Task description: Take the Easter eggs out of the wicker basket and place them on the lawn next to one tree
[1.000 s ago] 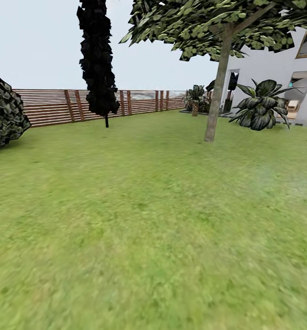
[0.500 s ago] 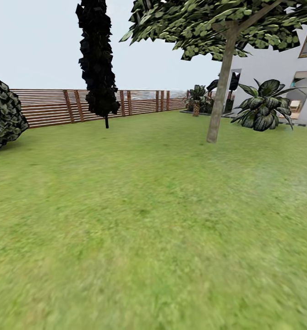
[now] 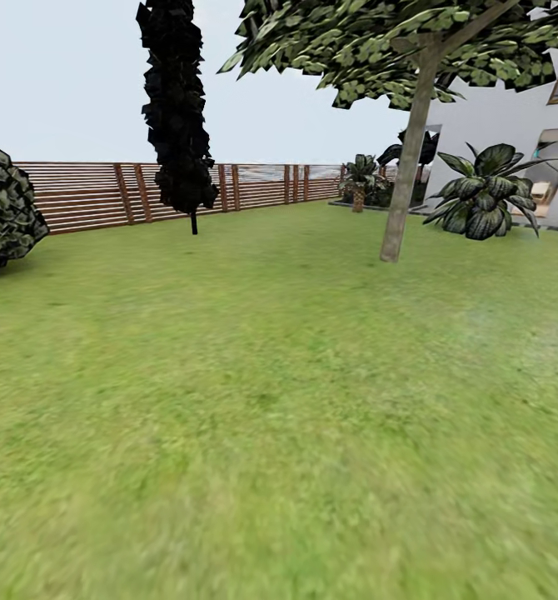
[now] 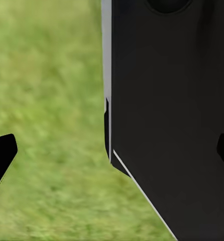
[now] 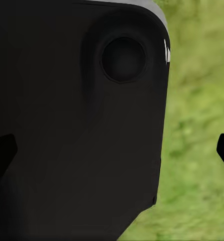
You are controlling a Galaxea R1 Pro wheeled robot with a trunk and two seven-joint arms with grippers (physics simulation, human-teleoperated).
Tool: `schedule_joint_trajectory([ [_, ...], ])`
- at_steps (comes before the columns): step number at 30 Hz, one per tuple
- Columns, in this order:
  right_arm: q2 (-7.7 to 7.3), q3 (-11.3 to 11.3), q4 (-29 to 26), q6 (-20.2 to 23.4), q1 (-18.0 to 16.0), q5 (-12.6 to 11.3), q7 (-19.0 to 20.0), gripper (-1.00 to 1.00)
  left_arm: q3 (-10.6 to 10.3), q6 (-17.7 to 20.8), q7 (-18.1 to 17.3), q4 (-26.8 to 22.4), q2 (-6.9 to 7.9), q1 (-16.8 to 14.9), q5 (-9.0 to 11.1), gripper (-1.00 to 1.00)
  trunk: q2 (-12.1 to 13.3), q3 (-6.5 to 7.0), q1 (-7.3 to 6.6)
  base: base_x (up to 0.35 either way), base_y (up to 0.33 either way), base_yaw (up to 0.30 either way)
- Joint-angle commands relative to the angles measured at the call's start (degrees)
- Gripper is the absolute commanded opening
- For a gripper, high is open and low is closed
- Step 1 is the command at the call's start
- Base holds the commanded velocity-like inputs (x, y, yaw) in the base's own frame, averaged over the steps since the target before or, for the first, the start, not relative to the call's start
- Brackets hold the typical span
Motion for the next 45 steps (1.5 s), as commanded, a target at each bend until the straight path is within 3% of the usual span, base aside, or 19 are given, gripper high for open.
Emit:
schedule_joint_trajectory([
  [1,0.0,0.0,0.0,0.0,0.0,0.0,0.0,1.0,0.0,0.0,0.0,0.0,0.0,0.0,0.0,1.0,0.0,-0.04,0.03,0.324,0.103,0.0],
  [45,0.0,0.0,0.0,0.0,0.0,0.0,0.0,1.0,0.0,0.0,0.0,0.0,0.02,0.0,0.0,1.0,0.0,-0.04,0.03,0.324,0.103,-0.053],
])
